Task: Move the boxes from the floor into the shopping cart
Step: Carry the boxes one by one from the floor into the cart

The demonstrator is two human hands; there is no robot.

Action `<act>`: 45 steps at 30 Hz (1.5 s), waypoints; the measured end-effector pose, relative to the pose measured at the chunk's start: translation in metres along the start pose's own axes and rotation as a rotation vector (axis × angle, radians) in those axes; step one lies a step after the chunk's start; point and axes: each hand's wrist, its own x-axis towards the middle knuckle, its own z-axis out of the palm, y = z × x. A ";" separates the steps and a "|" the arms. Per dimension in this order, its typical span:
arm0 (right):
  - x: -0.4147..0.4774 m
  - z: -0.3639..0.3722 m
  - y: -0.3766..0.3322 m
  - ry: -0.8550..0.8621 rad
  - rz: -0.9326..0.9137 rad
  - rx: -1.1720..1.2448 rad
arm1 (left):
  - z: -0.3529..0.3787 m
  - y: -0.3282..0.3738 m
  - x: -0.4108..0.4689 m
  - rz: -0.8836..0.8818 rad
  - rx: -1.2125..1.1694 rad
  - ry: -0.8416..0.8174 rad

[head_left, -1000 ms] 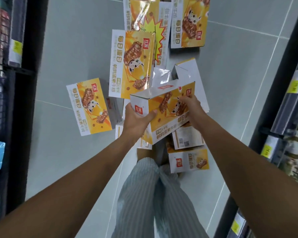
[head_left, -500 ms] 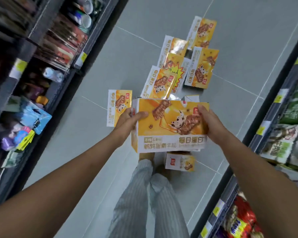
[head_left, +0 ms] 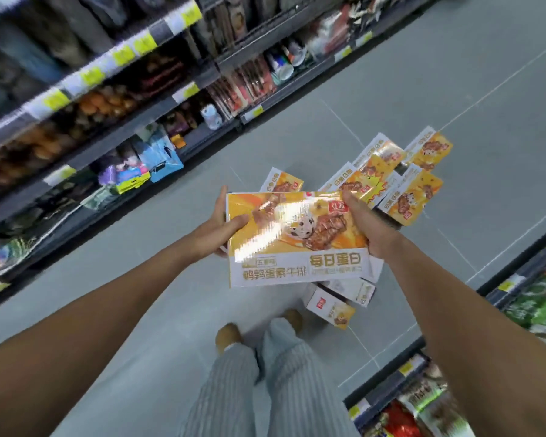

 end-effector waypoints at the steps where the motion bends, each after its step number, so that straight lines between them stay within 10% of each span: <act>1: -0.008 0.010 -0.009 0.025 -0.007 -0.042 | -0.008 -0.003 -0.005 -0.004 0.000 0.006; 20: -0.171 0.384 -0.038 -0.398 -0.060 -0.533 | -0.173 -0.252 -0.284 0.011 -0.872 0.654; 45: -0.378 0.963 0.188 -1.014 -0.008 -1.076 | -0.314 -0.608 -0.590 -0.049 -1.765 1.712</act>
